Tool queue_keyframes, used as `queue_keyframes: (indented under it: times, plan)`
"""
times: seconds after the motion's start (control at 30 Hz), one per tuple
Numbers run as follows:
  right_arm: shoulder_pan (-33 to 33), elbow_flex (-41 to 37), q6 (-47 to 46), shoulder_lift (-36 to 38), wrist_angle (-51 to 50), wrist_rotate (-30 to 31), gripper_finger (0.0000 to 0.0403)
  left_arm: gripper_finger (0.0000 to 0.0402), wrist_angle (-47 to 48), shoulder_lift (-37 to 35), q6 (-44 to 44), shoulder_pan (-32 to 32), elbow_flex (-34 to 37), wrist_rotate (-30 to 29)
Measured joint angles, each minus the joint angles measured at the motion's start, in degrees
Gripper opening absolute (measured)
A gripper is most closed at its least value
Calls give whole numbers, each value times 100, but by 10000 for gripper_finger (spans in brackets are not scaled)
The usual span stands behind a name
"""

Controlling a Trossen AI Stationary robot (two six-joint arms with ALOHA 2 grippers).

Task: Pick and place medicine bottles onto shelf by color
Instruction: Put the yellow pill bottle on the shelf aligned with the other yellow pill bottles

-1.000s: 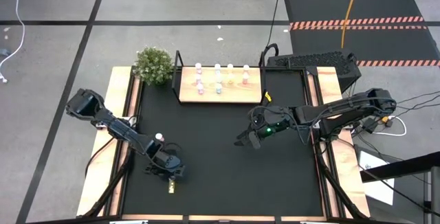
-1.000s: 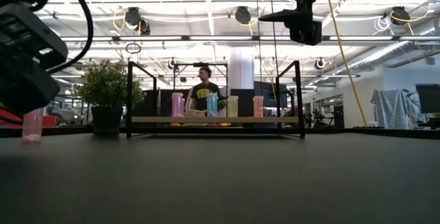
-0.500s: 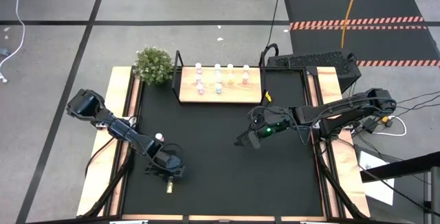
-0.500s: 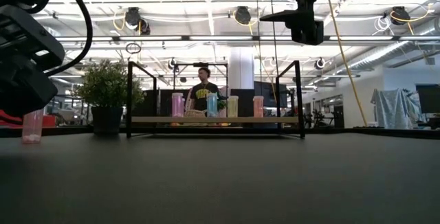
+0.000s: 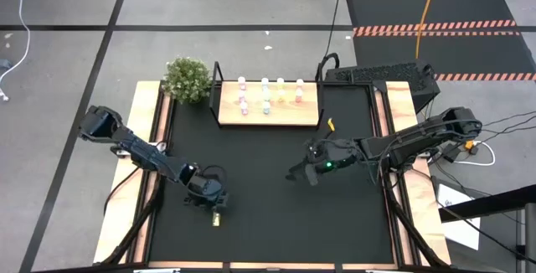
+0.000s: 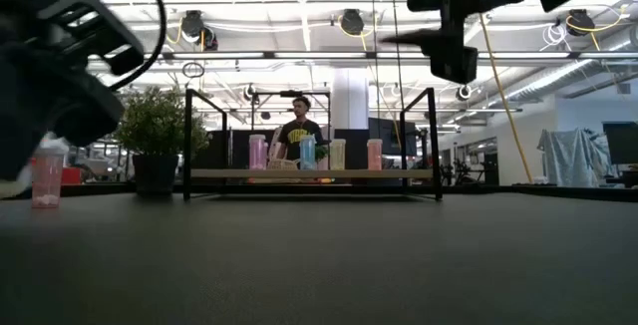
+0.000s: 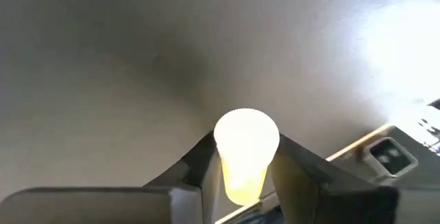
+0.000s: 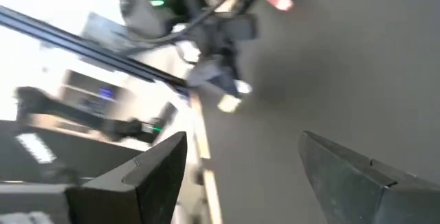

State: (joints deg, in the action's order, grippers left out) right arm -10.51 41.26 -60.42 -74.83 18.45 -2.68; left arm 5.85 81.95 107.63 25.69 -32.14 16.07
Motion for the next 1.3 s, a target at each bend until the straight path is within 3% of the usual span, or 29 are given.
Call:
queue_keyframes:
  times: [0.17, 0.4, 0.6, 0.8, 1.07, 1.3]
  plan:
    - [-181, -492, -194, 11, 1504, 460, 274, 111, -38, -319, -512, -344, 0, -219]
    - [-497, -856, -879, -128, 1745, 914, 274, 125, -685, -446, -1323, -921, 0, -347]
    - [-888, -653, -875, -890, 2477, 1218, 274, 126, -1736, -446, -2219, -1422, -7, -435]
    - [-793, -410, -858, -1520, 2925, 1314, 274, 126, -2709, -446, -3083, -1923, -7, -438]
    - [-402, -285, 36, -1882, 3753, 2110, 274, 127, -4279, -446, -5488, -2223, -9, -1222]
    - [-341, -139, 1890, -1879, 4169, 2375, 274, 127, -5056, -448, -5761, -2407, -11, -1324]
